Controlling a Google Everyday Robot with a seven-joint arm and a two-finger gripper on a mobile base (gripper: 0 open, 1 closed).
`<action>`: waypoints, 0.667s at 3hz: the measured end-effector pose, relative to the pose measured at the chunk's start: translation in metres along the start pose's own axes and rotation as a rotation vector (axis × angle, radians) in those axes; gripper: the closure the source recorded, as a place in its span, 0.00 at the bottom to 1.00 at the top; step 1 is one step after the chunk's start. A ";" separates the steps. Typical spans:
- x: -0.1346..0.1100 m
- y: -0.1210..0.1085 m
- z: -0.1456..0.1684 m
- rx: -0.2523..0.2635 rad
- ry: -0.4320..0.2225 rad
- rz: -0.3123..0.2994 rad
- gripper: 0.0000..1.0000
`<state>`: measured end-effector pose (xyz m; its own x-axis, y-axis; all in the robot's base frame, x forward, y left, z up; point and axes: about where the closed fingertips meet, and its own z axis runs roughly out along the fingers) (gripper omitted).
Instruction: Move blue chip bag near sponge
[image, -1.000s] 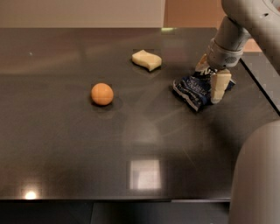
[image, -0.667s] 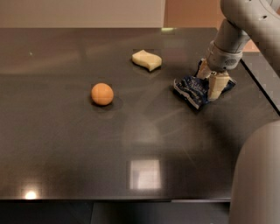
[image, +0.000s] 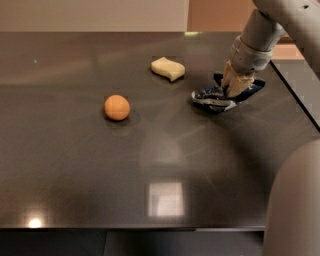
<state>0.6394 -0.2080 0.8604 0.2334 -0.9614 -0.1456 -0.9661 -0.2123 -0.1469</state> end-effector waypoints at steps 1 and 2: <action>-0.030 -0.017 -0.020 0.055 -0.035 -0.063 1.00; -0.053 -0.036 -0.033 0.111 -0.053 -0.118 1.00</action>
Offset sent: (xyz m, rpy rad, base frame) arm 0.0247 0.0772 0.0729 0.0797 -0.1655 0.1703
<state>0.6584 -0.1550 0.9056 0.3531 -0.9197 -0.1714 -0.9141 -0.3002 -0.2725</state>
